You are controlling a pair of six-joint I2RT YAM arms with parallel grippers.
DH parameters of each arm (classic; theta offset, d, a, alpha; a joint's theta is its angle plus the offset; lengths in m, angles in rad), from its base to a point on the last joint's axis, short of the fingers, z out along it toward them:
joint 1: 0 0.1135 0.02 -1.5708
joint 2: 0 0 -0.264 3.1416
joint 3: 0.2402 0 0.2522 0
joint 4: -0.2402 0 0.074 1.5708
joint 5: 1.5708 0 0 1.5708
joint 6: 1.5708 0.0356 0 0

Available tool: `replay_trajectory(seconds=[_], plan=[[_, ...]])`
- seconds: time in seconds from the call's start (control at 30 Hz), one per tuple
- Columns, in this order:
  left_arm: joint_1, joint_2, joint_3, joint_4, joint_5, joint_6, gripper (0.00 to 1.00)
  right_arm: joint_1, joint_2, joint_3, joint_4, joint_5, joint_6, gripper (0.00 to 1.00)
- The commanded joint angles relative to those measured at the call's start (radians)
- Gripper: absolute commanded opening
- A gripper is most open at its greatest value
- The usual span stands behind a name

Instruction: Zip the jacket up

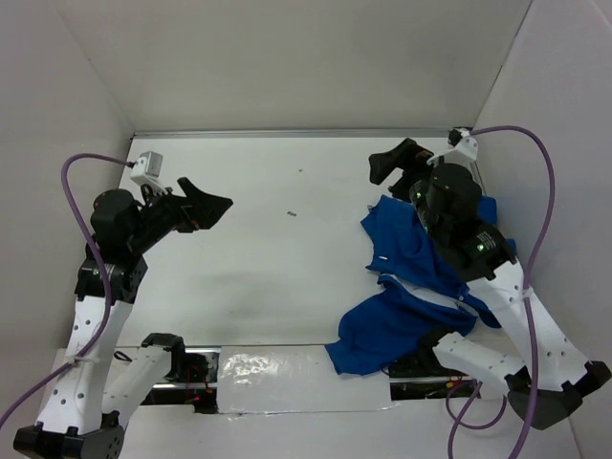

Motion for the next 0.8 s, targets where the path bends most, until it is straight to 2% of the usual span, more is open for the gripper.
replay_trajectory(seconds=[0.0,0.03,0.17,0.2,0.33,0.43,0.57,0.67,0.77], plan=[[-0.006,-0.045,-0.035,0.004,0.048,0.032,0.99,0.005,-0.045,-0.002,-0.006,0.02,-0.032,1.0],[-0.006,-0.052,-0.042,0.02,0.068,0.039,0.99,0.0,-0.043,0.007,-0.065,0.037,-0.042,1.0],[-0.004,-0.082,-0.058,0.044,0.159,0.053,0.99,0.0,-0.057,-0.037,-0.158,0.283,0.022,1.0],[-0.006,-0.087,-0.069,0.037,0.171,0.05,0.99,0.0,-0.062,-0.057,-0.152,0.278,-0.048,1.0],[-0.004,-0.093,-0.126,0.092,0.237,0.042,0.99,-0.017,-0.037,-0.084,-0.239,0.268,-0.022,1.0],[-0.004,-0.069,-0.126,0.074,0.252,0.018,0.99,-0.041,-0.034,-0.115,-0.23,0.247,-0.027,1.0],[-0.006,-0.042,-0.135,0.054,0.252,0.044,0.98,-0.142,-0.028,-0.158,-0.267,0.177,0.011,1.0],[-0.006,-0.059,-0.156,0.055,0.222,0.027,0.99,-0.235,0.026,-0.193,-0.385,0.181,0.128,1.0],[-0.004,-0.058,-0.174,0.081,0.228,0.013,0.99,-0.324,0.082,-0.25,-0.446,0.161,0.153,1.0]])
